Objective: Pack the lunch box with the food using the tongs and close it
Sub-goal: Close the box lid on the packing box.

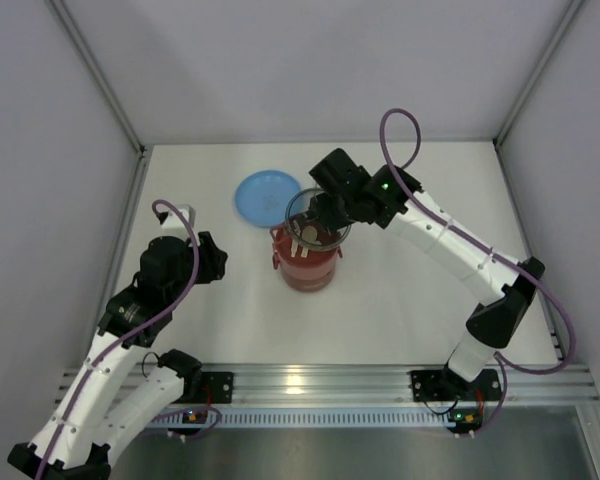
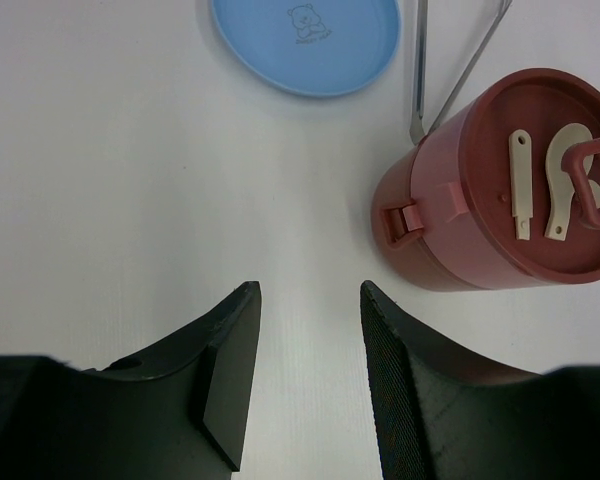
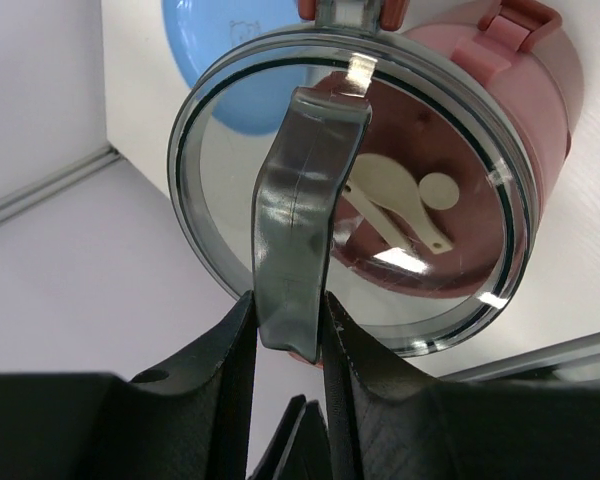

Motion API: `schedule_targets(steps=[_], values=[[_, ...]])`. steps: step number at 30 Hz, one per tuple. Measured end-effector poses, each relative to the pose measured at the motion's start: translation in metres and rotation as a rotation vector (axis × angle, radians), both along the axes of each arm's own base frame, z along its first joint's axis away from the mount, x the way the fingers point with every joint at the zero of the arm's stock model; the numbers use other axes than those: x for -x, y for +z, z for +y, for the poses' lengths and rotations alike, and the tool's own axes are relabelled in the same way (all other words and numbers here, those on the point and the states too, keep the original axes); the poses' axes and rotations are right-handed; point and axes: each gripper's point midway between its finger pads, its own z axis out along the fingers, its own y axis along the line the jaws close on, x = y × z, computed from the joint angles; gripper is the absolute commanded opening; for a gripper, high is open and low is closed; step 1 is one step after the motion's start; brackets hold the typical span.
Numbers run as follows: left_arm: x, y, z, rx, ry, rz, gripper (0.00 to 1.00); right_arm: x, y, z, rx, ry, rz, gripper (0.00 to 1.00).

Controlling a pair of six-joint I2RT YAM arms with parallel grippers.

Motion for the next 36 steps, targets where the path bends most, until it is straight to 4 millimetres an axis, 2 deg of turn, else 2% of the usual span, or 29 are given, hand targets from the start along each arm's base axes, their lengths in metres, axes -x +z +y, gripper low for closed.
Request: schedule_targets(steps=[10,20,26,36], values=[[-0.001,0.0,0.001,-0.003,0.011,-0.002,0.5,0.001,-0.015,-0.004,0.029,-0.059,0.044,0.0],[0.0,0.0,0.0,0.0,0.01,-0.003,0.5,0.01,-0.044,0.017,0.1,-0.018,0.099,0.0],[0.0,0.001,-0.001,0.0,0.014,-0.005,0.5,0.01,-0.046,0.034,0.102,0.005,0.099,0.0],[0.004,0.001,-0.004,-0.007,0.0,-0.008,0.5,0.011,-0.046,0.035,0.105,0.009,0.098,0.0]])
